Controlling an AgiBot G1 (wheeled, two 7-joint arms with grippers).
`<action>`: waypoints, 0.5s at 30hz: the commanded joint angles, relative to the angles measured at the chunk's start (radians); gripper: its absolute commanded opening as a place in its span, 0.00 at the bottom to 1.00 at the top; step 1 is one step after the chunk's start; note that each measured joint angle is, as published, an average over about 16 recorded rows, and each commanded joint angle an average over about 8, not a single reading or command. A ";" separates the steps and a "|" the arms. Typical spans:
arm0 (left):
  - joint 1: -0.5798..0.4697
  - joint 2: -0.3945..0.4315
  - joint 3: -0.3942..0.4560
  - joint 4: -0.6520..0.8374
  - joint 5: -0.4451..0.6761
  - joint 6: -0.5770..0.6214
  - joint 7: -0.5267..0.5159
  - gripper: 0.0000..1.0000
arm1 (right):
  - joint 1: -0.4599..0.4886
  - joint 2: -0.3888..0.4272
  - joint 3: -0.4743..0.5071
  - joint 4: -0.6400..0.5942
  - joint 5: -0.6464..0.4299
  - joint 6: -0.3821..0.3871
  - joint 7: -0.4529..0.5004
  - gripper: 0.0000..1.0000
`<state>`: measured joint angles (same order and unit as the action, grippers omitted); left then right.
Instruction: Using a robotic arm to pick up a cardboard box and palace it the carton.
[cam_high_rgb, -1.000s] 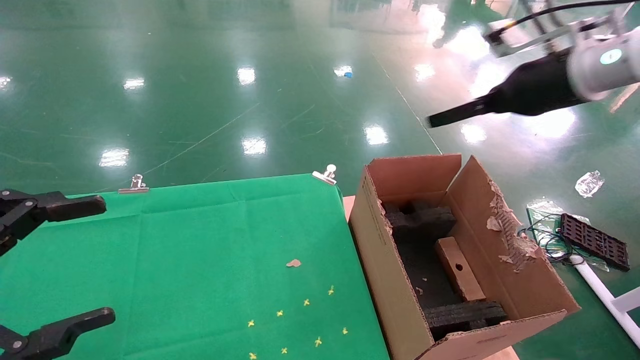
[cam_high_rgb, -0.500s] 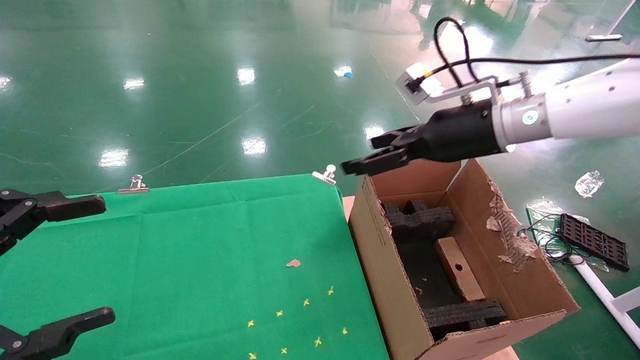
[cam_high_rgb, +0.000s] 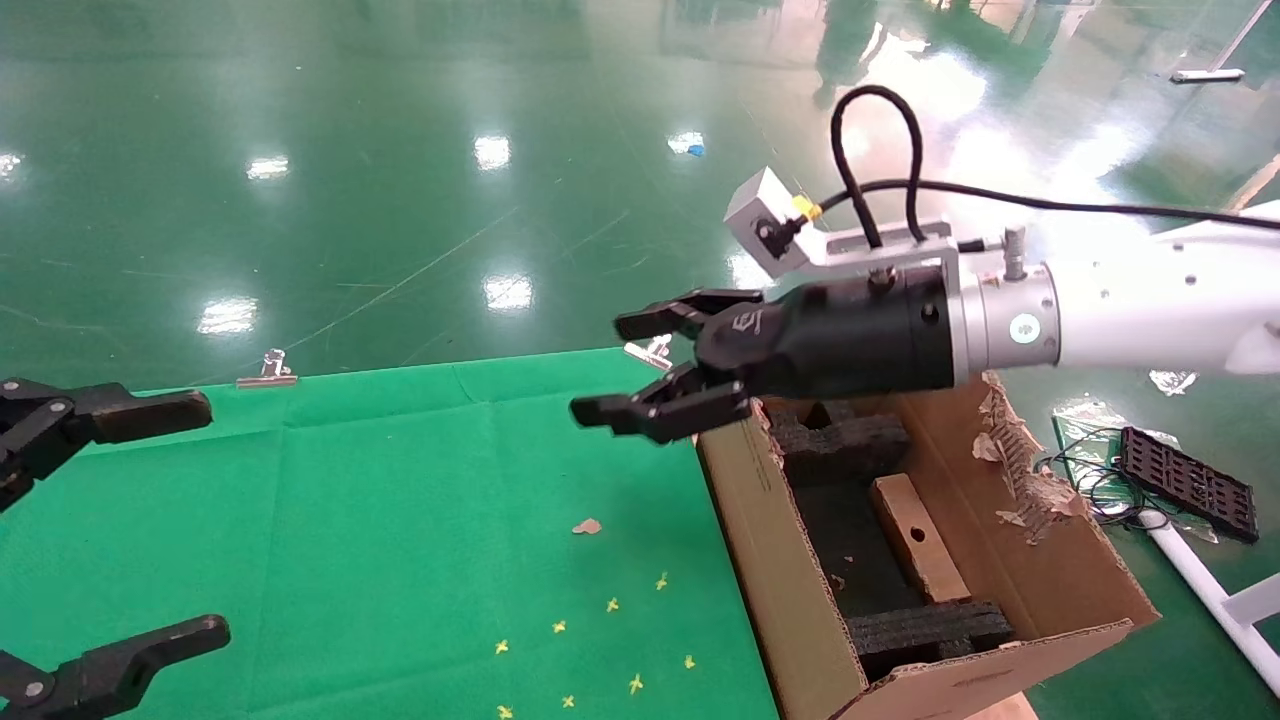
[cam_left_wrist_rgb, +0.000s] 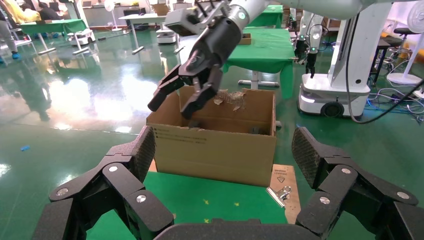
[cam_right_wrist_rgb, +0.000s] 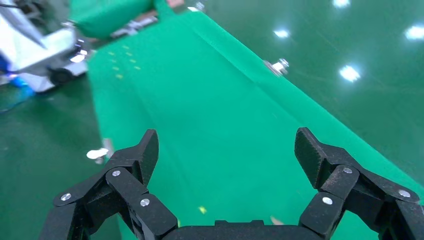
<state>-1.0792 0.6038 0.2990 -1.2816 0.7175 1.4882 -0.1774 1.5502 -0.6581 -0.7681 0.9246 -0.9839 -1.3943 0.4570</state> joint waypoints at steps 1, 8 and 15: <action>0.000 0.000 0.000 0.000 0.000 0.000 0.000 1.00 | -0.041 0.004 0.043 0.031 0.022 -0.009 -0.023 1.00; 0.000 0.000 0.000 0.000 0.000 0.000 0.000 1.00 | -0.192 0.019 0.197 0.145 0.102 -0.041 -0.109 1.00; 0.000 0.000 0.001 0.000 -0.001 0.000 0.000 1.00 | -0.342 0.034 0.352 0.259 0.182 -0.073 -0.194 1.00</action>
<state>-1.0794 0.6035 0.2999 -1.2816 0.7169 1.4879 -0.1769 1.2102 -0.6246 -0.4189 1.1816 -0.8029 -1.4668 0.2645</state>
